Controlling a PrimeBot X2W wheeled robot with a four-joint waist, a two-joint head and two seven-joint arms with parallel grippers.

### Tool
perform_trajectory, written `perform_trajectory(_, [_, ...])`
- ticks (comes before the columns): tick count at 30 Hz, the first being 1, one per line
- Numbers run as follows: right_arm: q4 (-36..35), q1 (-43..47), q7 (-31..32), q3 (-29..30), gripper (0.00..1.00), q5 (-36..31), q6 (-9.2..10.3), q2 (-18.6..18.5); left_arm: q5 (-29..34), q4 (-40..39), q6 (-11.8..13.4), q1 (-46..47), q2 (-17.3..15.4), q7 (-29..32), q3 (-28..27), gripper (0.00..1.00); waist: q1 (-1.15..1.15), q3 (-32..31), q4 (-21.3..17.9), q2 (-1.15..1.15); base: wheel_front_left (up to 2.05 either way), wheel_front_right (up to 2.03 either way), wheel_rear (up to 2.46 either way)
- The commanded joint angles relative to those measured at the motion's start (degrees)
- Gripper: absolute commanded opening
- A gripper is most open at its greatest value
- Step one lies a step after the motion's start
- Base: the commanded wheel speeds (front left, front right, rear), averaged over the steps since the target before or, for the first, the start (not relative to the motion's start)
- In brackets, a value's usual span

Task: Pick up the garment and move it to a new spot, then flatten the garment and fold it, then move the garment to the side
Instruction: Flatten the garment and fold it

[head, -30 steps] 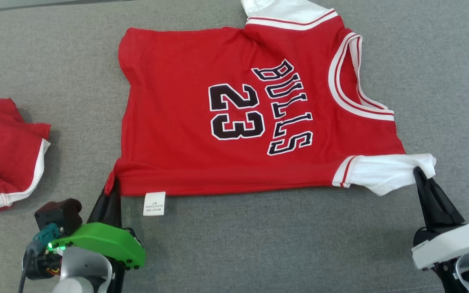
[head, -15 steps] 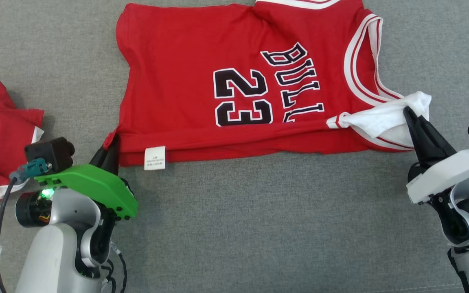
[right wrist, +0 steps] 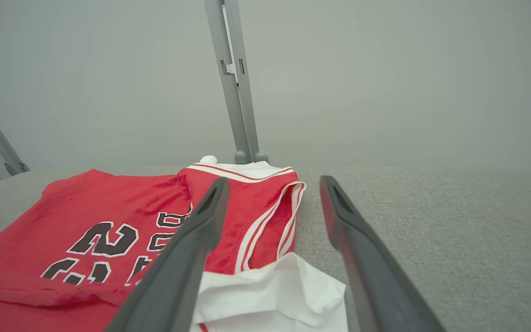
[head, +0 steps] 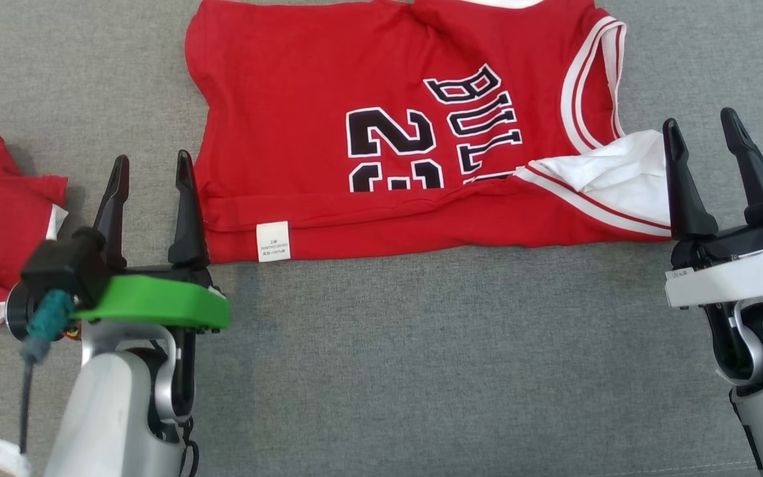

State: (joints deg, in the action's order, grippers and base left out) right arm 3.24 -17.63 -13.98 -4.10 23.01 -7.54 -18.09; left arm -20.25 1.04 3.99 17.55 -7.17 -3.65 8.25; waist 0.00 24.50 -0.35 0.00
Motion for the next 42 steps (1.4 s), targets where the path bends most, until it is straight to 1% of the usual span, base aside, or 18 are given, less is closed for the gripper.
perform_trajectory(1, [-0.9,1.3,-0.7,0.4,1.0,-1.3,0.11,0.1,2.0,0.2,0.7,-1.2,0.1,-3.0,0.5,1.0,0.0,-0.7,0.0,0.0,0.0,0.0,0.0])
perform_trajectory(4, [-2.9,3.3,-1.1,1.0,1.0,-2.9,0.11,0.9,4.6,1.3,1.7,-2.6,-0.1,-8.1,0.8,1.0,0.0,-2.1,0.0,0.0,0.0,0.0,0.0])
perform_trajectory(8, [-5.3,7.1,-1.2,1.6,1.0,-4.4,0.11,2.0,6.4,2.4,2.4,-5.1,0.0,-10.6,1.1,1.0,0.0,-3.9,-0.3,0.0,0.0,0.0,0.0])
perform_trajectory(16, [-7.5,13.5,-1.2,2.6,1.0,-5.1,0.11,4.4,6.4,4.6,2.8,-10.2,0.5,-11.6,-0.1,1.0,0.0,-6.8,-1.0,0.0,0.0,0.0,0.0])
perform_trajectory(20, [-7.8,14.8,-1.2,3.0,1.0,-5.0,0.11,5.1,6.3,5.2,2.4,-11.1,0.8,-11.6,-0.3,1.0,0.0,-7.4,-1.0,0.0,0.0,0.0,0.0])
perform_trajectory(25, [-7.5,15.1,-1.2,3.4,1.0,-4.8,0.11,5.0,6.6,5.8,2.0,-11.2,0.9,-11.6,-0.2,1.0,0.0,-7.7,-1.0,0.0,0.0,0.0,0.0])
perform_trajectory(29, [-5.1,15.6,-1.2,3.6,1.0,-4.2,0.11,4.4,6.0,8.4,0.8,-9.7,0.6,-10.9,0.6,1.0,0.0,-7.3,-0.8,0.0,0.0,0.0,0.0])
perform_trajectory(33, [-0.1,14.8,-1.0,3.6,1.0,-3.2,0.11,3.2,4.7,12.5,-0.6,-7.7,1.1,-8.9,1.6,1.0,0.0,-6.0,-0.5,0.0,0.0,0.0,0.0])
perform_trajectory(39, [8.2,10.5,-1.0,2.4,1.0,-0.8,0.11,1.6,2.4,18.7,-2.6,-3.5,1.4,-7.4,1.7,1.0,0.0,-3.4,-0.6,0.0,0.0,0.0,0.0])
perform_trajectory(42, [12.1,7.5,-1.1,0.7,1.0,0.7,0.11,0.8,1.1,21.4,-3.6,-1.2,1.5,-6.9,1.6,1.0,0.0,-2.1,-0.6,0.0,0.0,0.0,0.0])
